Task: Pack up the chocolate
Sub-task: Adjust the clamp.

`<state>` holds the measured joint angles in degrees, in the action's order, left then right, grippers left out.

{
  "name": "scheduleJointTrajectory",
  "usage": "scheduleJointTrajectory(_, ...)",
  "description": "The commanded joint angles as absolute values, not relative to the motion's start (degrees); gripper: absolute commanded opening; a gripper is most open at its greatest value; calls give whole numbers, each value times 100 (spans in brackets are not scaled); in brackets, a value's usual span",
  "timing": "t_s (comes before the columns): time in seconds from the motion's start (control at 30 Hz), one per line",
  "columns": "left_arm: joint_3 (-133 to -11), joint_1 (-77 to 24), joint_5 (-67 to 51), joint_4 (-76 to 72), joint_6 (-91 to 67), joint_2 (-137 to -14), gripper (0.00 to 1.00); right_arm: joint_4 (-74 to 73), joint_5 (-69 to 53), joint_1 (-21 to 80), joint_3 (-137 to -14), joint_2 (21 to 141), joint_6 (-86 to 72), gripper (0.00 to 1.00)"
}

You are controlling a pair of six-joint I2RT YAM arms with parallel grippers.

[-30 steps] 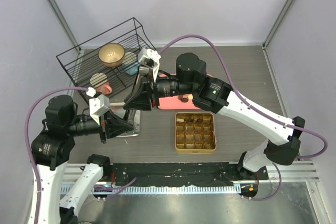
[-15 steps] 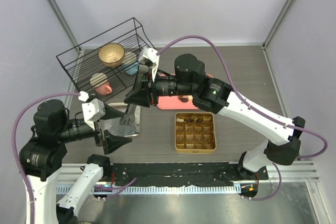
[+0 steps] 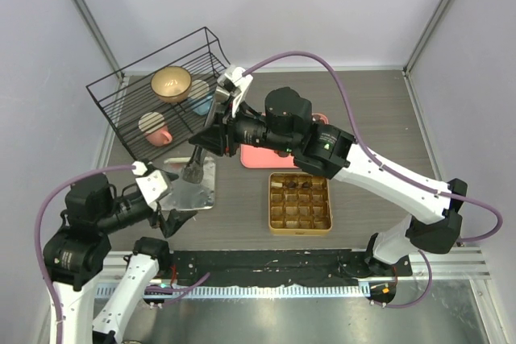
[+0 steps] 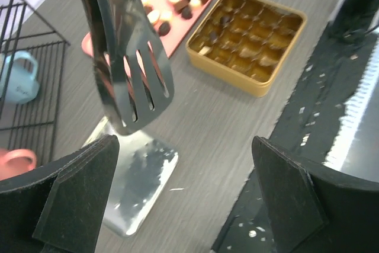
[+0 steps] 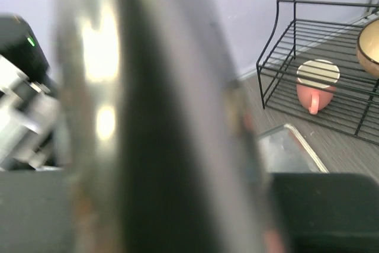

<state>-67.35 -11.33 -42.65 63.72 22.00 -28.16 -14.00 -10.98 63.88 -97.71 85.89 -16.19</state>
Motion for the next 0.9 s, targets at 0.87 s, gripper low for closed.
scheduleJointTrajectory(0.87, -6231, -1108, -3349, 5229, 3164, -2575, 66, -439, 598, 6926, -9853, 8938, -3358, 1)
